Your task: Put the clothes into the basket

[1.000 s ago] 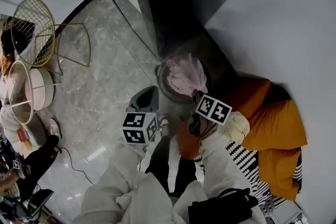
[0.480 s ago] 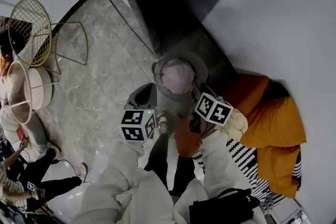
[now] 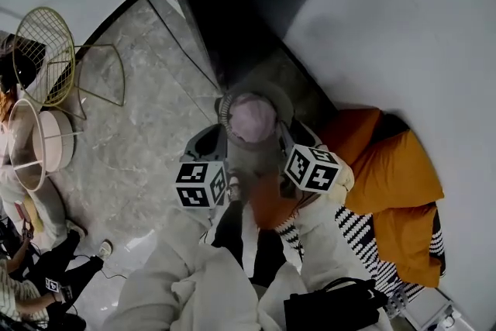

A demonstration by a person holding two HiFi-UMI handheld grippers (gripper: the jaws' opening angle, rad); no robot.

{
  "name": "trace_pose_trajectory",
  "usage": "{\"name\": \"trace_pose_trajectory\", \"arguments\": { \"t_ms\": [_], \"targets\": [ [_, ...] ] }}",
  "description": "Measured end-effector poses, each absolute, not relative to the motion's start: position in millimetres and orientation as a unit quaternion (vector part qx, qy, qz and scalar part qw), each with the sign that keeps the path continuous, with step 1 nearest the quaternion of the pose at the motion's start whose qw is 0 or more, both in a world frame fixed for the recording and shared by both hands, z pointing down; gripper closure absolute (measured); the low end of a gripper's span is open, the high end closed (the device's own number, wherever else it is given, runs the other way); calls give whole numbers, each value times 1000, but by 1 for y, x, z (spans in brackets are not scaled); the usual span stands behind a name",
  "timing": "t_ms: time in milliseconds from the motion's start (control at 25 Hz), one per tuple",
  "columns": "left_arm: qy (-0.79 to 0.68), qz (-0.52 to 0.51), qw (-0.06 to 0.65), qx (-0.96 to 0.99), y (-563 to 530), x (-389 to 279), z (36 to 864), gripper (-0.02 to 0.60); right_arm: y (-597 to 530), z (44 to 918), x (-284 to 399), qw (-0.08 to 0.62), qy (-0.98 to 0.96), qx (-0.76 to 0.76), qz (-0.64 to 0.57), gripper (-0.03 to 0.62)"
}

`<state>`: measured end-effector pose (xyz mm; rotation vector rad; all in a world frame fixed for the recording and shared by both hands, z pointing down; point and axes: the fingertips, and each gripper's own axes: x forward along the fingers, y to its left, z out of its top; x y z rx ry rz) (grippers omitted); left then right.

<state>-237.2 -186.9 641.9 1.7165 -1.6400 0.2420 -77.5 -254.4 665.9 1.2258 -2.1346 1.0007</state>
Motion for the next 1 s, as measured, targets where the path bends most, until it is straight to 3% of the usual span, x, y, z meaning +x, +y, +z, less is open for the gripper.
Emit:
{"name": "trace_pose_trajectory", "arguments": {
  "t_ms": [160,280,1000],
  "targets": [
    [-639,87,355,677,-180,-227,617,581,-249,628,-67,227,-799,446,332,430],
    [-635,80,344,687,-175,-218,598,581,-243,605,-54,217,-798,464,318,522],
    [-592,65,266,758,-156,-141,484,581,-205,471,10,125,-820,507,236,566]
  ]
}}
